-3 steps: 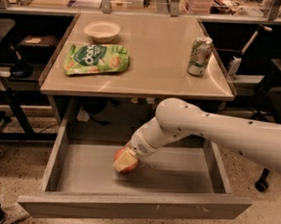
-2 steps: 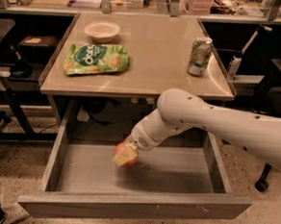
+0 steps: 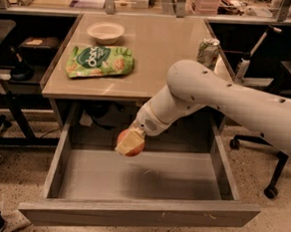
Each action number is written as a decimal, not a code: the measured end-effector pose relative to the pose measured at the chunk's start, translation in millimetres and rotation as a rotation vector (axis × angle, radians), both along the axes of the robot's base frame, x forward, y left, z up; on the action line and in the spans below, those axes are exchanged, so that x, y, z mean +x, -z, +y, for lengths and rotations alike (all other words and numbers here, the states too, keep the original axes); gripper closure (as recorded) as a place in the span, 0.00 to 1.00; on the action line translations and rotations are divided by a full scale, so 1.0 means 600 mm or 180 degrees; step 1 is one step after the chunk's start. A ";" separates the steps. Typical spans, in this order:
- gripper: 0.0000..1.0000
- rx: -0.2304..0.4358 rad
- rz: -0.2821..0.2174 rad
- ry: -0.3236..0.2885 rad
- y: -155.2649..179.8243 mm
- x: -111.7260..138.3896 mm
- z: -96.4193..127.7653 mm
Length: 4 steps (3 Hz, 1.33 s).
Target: Pick apple from top drawer and place on counter
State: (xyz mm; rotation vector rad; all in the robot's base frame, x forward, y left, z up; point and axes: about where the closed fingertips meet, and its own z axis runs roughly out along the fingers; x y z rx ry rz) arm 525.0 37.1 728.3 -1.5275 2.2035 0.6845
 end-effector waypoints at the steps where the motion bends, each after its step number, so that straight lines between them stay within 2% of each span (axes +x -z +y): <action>1: 1.00 0.0000 -0.0001 0.0001 -0.001 0.000 0.000; 3: 1.00 -0.0038 -0.0199 0.0161 -0.135 0.020 -0.029; 4: 1.00 -0.0077 -0.0304 0.0219 -0.184 0.053 -0.043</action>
Offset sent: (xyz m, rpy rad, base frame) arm 0.0139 -0.0181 0.0910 0.0032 -0.0713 -0.0487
